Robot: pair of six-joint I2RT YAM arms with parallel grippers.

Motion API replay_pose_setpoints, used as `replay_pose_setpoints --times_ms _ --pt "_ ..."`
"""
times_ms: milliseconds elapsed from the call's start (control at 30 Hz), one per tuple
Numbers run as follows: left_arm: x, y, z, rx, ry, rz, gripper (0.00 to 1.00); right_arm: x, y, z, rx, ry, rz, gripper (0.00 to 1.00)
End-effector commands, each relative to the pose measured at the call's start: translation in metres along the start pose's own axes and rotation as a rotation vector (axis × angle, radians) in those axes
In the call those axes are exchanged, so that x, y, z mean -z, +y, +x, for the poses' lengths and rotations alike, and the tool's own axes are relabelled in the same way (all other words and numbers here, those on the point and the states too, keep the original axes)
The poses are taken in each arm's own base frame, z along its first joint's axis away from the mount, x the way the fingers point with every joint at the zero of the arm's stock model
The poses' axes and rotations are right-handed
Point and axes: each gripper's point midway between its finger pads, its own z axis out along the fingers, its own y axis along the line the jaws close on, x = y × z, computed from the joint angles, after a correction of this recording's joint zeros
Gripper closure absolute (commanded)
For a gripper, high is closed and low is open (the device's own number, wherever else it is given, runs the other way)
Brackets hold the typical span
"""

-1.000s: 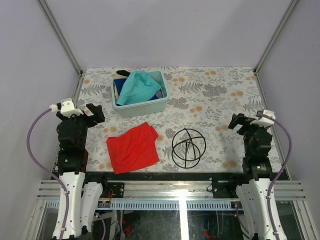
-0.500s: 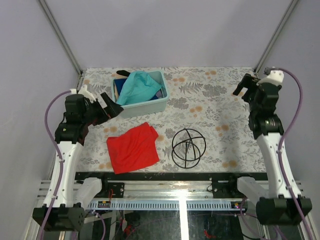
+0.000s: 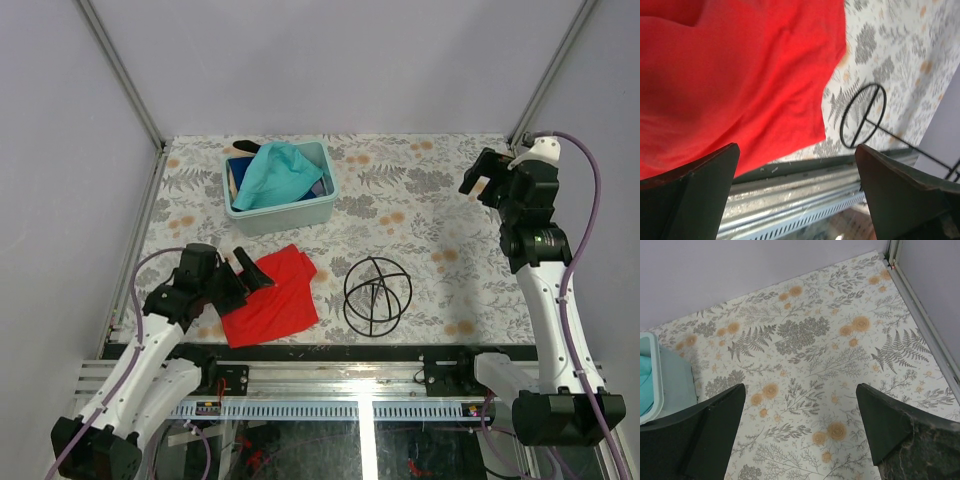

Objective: Stack the hats

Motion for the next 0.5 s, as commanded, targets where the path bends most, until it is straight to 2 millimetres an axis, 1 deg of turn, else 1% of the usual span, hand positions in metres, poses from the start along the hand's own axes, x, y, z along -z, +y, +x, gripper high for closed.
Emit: replay_pose_setpoints --times_ms 0,67,200,233,333,467 --pt "-0.016 0.003 -0.028 0.160 -0.186 0.016 0.00 0.004 0.009 -0.002 -0.030 -0.035 -0.048 0.01" --pt "-0.027 0.012 -0.026 0.211 -0.190 0.000 0.00 0.005 0.007 -0.003 -0.024 -0.040 -0.040 0.01" --pt "-0.057 0.040 -0.007 0.287 -0.106 -0.085 0.00 0.007 0.002 -0.009 0.002 -0.063 -0.019 0.01" --pt "-0.061 0.044 -0.007 0.298 -0.108 -0.097 0.00 0.008 0.001 -0.010 0.011 -0.065 -0.014 0.01" --pt "-0.069 0.054 -0.013 0.354 -0.145 -0.128 0.00 0.009 -0.002 -0.011 0.022 -0.073 -0.001 0.01" --pt "-0.075 0.075 -0.031 0.458 -0.176 -0.155 0.00 0.010 -0.002 -0.010 0.025 -0.076 0.000 0.01"
